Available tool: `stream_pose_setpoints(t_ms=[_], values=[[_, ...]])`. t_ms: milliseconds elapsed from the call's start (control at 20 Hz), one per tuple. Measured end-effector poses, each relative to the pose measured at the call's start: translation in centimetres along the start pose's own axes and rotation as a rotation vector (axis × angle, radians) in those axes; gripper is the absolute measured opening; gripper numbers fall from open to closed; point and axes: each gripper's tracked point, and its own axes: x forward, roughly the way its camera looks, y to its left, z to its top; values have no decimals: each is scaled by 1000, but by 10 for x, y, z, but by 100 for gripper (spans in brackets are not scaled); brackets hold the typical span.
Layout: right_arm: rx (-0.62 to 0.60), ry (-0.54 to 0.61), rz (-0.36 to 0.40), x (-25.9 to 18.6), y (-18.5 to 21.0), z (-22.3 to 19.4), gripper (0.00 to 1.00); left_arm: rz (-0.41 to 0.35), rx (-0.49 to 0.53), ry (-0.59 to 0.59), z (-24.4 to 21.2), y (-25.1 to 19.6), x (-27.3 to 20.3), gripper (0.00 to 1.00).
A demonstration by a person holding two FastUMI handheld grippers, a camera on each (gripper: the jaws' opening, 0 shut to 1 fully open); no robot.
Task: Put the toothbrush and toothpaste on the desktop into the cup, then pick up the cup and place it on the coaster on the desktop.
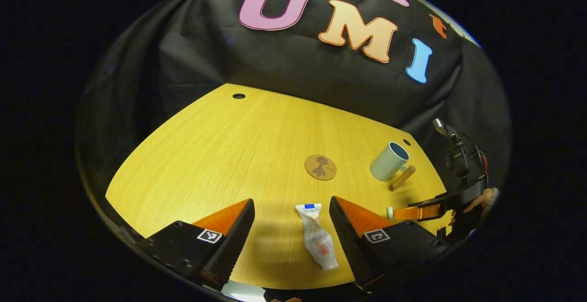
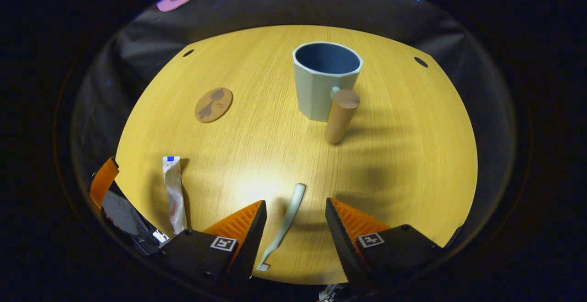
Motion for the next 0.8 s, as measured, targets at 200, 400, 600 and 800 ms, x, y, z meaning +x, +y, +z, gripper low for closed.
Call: stream_pose_setpoints(t_ms=[200,400,600,800], values=[[24,76,-32,14,2,-5,73,-19,2,16,-3,4,7,96],[37,108,-54,21,2,-7,60,-50,7,29,-6,3,11,96],[17,130,-71,25,2,-10,47,-63,27,50,-7,3,18,96],[7,152,-73,26,2,-11,28,-60,45,76,-10,2,22,95]])
